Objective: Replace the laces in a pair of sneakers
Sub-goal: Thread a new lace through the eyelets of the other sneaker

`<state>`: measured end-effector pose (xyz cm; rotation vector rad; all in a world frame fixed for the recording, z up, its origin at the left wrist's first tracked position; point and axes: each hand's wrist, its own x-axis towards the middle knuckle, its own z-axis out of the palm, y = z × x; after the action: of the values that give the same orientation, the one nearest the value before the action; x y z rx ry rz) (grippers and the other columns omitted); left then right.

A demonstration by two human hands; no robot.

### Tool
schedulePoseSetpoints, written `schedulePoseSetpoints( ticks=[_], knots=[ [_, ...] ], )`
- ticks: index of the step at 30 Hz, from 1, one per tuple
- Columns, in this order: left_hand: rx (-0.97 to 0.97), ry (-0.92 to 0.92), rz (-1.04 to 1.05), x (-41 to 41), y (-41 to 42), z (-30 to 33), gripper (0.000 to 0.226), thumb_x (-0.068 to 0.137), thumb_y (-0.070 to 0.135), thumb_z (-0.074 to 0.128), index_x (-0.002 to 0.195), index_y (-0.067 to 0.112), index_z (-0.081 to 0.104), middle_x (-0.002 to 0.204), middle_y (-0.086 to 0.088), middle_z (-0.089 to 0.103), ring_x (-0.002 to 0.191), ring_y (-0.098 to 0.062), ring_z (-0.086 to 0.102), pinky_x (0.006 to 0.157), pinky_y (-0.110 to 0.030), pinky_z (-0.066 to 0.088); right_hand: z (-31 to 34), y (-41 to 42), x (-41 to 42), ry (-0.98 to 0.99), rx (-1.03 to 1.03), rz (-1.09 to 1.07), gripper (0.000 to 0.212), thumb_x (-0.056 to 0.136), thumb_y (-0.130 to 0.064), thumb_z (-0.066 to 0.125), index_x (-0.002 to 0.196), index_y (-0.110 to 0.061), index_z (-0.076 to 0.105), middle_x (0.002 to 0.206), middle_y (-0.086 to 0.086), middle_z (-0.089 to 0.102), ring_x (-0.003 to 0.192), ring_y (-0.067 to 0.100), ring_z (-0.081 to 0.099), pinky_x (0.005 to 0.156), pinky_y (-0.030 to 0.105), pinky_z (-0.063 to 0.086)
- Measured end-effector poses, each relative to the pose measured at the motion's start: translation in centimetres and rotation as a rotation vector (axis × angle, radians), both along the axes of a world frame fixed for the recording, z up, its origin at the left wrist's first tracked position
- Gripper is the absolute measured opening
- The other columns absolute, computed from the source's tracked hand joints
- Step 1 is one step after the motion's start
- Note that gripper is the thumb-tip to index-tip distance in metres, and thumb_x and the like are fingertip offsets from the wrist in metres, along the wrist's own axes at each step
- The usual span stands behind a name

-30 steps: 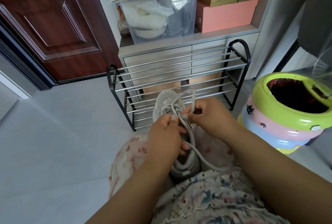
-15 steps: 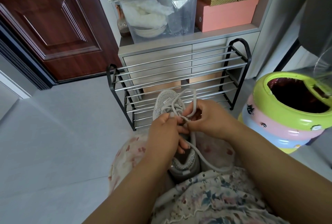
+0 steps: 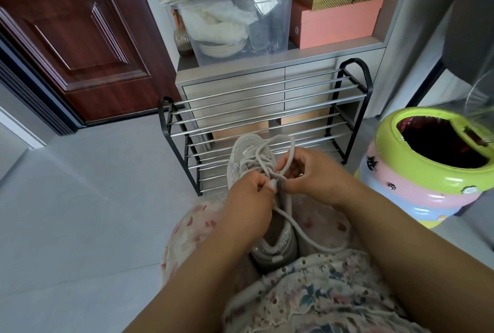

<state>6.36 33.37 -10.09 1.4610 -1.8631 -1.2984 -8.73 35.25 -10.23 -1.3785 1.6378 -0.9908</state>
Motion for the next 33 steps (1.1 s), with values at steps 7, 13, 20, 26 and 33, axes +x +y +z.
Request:
schedulePoseSetpoints(
  ticks=[7, 13, 20, 26, 33],
  knots=[
    [0.122, -0.042, -0.254, 4.2, -0.4, 4.1, 0.023, 0.093, 0.013, 0.056, 0.070, 0.015, 0.058, 0.052, 0.006, 0.054, 0.043, -0.007, 0.038, 0.047, -0.021, 0.031, 0.0, -0.1, 0.1, -0.076, 0.017, 0.020, 0.024, 0.068, 0.002, 0.071, 0.088, -0.013, 0.066, 0.072, -0.005, 0.063, 0.064, 0.006, 0.056, 0.062, 0.021, 0.047],
    [-0.339, -0.416, -0.234, 3.2, -1.0, 3.4, 0.036, 0.093, 0.043, 0.049, 0.069, 0.018, 0.059, 0.066, -0.001, 0.056, 0.056, -0.017, 0.049, 0.056, -0.032, 0.040, 0.1, -0.2, 0.1, -0.105, 0.008, 0.053, 0.030, 0.069, 0.007, 0.069, 0.095, -0.007, 0.065, 0.073, -0.002, 0.063, 0.065, 0.007, 0.056, 0.063, 0.022, 0.048],
    [-0.455, -0.312, -0.325, 1.2, -1.8, 1.4, 0.037, 0.092, 0.031, 0.058, 0.056, 0.029, 0.051, 0.065, 0.001, 0.047, 0.054, -0.010, 0.044, 0.053, -0.022, 0.031, 0.2, -0.1, -0.3, -0.095, -0.003, 0.097, 0.032, 0.069, 0.009, 0.069, 0.095, -0.008, 0.063, 0.077, 0.000, 0.063, 0.067, 0.007, 0.056, 0.064, 0.022, 0.048],
    [-0.244, -0.269, -0.587, 4.1, -1.6, 5.1, 0.023, 0.091, 0.029, 0.062, 0.071, 0.022, 0.072, 0.071, 0.003, 0.056, 0.064, -0.015, 0.055, 0.060, -0.029, 0.043, -0.2, -0.3, -0.5, -0.138, 0.013, 0.108, 0.033, 0.069, 0.012, 0.066, 0.097, -0.006, 0.063, 0.079, 0.003, 0.061, 0.069, 0.012, 0.054, 0.064, 0.023, 0.046],
    [-0.202, -0.239, -0.391, 4.3, -2.3, 4.3, 0.032, 0.087, 0.044, 0.062, 0.064, 0.023, 0.071, 0.051, -0.001, 0.048, 0.046, -0.014, 0.040, 0.048, -0.034, 0.045, -0.4, -0.4, -0.6, -0.180, 0.024, 0.140, 0.034, 0.070, 0.013, 0.066, 0.099, -0.004, 0.062, 0.084, 0.008, 0.062, 0.074, 0.015, 0.055, 0.067, 0.025, 0.047]
  ],
)
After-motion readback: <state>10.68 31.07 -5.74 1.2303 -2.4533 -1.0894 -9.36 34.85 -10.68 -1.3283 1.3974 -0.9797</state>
